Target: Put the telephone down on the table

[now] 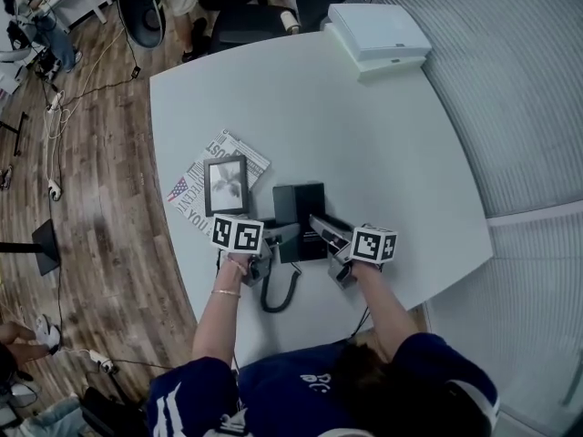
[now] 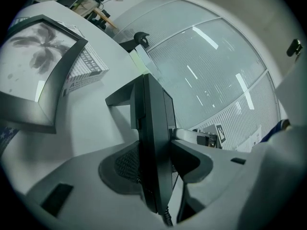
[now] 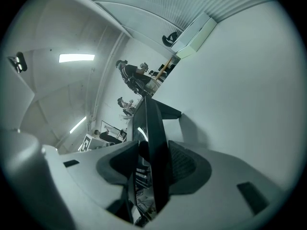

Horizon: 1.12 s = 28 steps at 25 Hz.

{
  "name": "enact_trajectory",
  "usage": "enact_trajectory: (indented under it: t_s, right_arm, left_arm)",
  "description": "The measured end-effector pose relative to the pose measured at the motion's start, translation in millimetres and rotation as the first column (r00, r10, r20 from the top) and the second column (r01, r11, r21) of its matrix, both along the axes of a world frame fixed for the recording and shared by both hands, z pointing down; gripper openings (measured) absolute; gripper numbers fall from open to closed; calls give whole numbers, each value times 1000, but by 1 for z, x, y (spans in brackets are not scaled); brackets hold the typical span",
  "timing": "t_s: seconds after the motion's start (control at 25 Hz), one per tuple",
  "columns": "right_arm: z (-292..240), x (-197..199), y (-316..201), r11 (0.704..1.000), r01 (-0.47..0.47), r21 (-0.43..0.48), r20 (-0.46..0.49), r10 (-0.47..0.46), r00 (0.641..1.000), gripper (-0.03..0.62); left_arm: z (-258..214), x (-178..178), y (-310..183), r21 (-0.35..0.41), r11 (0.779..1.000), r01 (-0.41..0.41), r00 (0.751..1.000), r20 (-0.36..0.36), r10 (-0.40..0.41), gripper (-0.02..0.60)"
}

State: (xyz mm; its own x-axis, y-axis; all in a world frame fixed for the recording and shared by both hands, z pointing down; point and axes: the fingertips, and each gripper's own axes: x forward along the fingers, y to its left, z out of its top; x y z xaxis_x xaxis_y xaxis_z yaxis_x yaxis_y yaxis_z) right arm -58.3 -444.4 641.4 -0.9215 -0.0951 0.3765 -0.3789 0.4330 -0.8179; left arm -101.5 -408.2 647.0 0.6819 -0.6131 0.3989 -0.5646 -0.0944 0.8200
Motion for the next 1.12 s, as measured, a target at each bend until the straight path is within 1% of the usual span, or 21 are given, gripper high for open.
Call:
enact_trajectory:
  t_s: [0.16, 0.28, 0.48, 0.56, 0.68, 0.72, 0.8, 0.88, 1.0, 1.12]
  right_arm:
    - [7, -9, -9, 1000, 0, -15, 13, 1, 1000, 204]
    - [12, -8, -6, 1000, 7, -23, 13, -7, 1000, 207]
    - [12, -9, -7, 1000, 2, -6, 15, -2, 1000, 210]
    - [13, -7, -6, 1000, -4, 9, 7, 4, 1000, 212]
    - [13, -5, -4, 998, 3, 56, -19, -2, 1000, 213]
    - [10, -5, -3, 997, 4, 72, -26, -3, 1000, 221]
    - [4, -3, -2, 994, -3, 106, -41, 7, 999, 242]
    - [-3, 1, 0, 989, -15, 145, -57, 24, 998, 269]
    - [-12, 11, 7, 982, -30, 187, -80, 45, 996, 272]
    - [-21, 21, 18, 973, -47, 227, -86, 68, 994, 272]
  left_arm:
    - [6, -9, -10, 3, 1000, -7, 1000, 25, 6, 193]
    - [11, -8, -7, 4, 1000, -16, 999, 30, 16, 193]
    - [11, -9, -9, 3, 1000, -16, 999, 35, 16, 193]
    - [11, -8, -8, 4, 1000, -3, 999, 46, 3, 193]
    - [8, -10, -8, 4, 999, 41, 998, 56, -41, 193]
    - [7, -12, -8, 6, 998, 61, 996, 68, -62, 195]
    - [4, -19, -6, 20, 994, 106, 987, 118, -107, 195]
    - [-2, -25, -1, 38, 991, 131, 977, 163, -135, 195]
    - [-15, -26, 10, 62, 989, 133, 968, 207, -143, 195]
    - [-21, -24, 27, 82, 989, 126, 951, 273, -144, 195]
